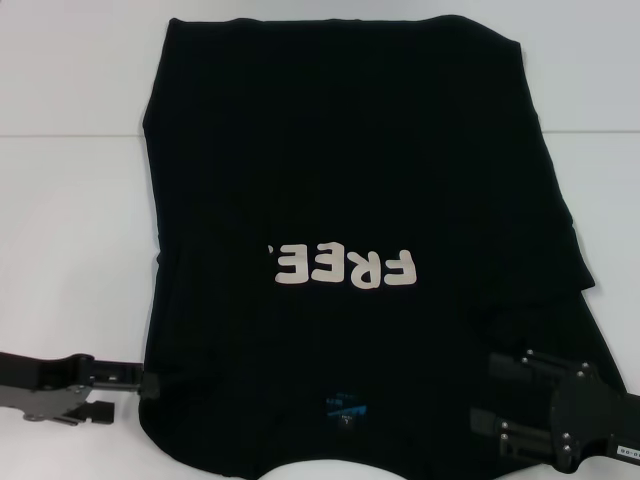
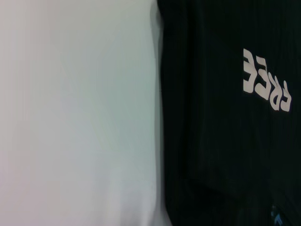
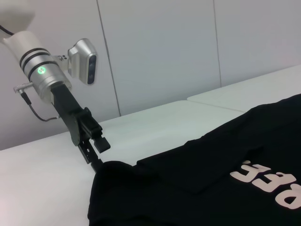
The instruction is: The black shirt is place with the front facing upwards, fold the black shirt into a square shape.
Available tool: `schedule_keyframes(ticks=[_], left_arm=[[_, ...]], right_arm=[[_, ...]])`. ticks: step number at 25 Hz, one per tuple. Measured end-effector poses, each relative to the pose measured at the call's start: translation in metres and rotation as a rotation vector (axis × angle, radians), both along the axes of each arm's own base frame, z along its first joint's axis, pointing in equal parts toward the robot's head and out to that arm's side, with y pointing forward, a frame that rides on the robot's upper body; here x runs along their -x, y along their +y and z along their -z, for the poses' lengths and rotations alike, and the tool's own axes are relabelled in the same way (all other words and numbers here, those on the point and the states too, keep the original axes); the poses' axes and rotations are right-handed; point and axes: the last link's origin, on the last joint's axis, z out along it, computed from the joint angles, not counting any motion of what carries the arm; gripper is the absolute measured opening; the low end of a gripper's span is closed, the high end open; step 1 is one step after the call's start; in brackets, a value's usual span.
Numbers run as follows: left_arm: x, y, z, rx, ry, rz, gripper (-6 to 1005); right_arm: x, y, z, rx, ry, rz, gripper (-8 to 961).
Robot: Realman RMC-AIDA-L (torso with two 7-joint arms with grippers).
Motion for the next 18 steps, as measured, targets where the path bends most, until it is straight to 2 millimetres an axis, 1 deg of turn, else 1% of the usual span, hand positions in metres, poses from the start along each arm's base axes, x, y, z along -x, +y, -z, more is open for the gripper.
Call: schedule_keyframes(ticks=[10,18], left_arm=[[-0.008,0.010,0.019,0.036,0.031,0.021,927],[-0.015,0.015,0.025,0.053,0.048,0.049,926]], right_arm=[[0.002,-0.001,-0.001,0.005,0.010,-0.008,749],[0.001,-0.001,-0.002,0.006,0.010,-0.009,748]])
